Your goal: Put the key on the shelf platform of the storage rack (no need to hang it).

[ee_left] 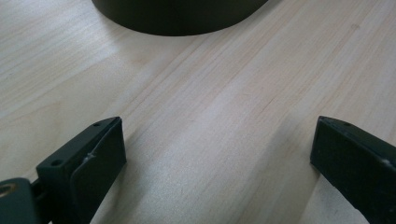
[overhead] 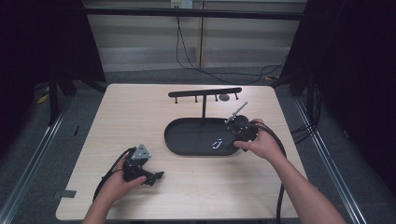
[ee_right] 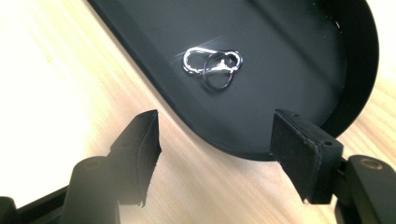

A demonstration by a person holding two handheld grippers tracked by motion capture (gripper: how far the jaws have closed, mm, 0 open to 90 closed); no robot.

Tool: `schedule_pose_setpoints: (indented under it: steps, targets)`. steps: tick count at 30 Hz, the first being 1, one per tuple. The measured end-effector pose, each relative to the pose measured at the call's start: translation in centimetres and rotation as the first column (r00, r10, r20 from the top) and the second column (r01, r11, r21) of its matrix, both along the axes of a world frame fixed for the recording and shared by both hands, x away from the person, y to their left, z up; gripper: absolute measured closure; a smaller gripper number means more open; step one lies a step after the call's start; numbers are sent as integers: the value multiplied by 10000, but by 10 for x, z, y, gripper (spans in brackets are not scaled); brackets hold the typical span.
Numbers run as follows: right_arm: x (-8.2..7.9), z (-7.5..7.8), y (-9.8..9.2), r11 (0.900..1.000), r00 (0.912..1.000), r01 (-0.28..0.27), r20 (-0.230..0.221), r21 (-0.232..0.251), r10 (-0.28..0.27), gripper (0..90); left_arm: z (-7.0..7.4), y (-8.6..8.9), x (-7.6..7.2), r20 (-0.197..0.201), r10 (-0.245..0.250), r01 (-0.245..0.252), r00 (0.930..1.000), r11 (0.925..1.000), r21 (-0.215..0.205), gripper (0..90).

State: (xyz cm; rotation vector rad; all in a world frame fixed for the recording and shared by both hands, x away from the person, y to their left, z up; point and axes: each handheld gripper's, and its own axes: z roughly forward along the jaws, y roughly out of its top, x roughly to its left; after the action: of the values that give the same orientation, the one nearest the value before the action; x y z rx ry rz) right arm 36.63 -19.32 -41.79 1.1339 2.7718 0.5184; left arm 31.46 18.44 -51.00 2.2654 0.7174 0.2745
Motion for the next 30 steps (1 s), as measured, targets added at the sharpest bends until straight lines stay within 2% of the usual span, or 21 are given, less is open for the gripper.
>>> schedule_pose_setpoints:
  steps: [8, 16, 24, 30]
  targets:
    - [-8, -1, -9, 10000, 10000, -48, -11, 15, 48, 331, 0, 0, 0, 2, -8, 8, 10000, 10000, 11, 30]
    - [-17, -1, -16, 9997, 9998, -171, 86, -173, 173, 320, 0, 0, 0, 29, -2, 2, 10000, 10000, 2, 30]
    - [-28, -4, -24, 9996, 9996, -251, 131, -149, 253, 315, 0, 0, 0, 28, 3, -3, 10000, 10000, 0, 30]
    - [-34, -4, -32, 9998, 9995, -200, 232, 52, 199, 311, 0, 0, 0, 26, 4, -4, 10000, 10000, 3, 30]
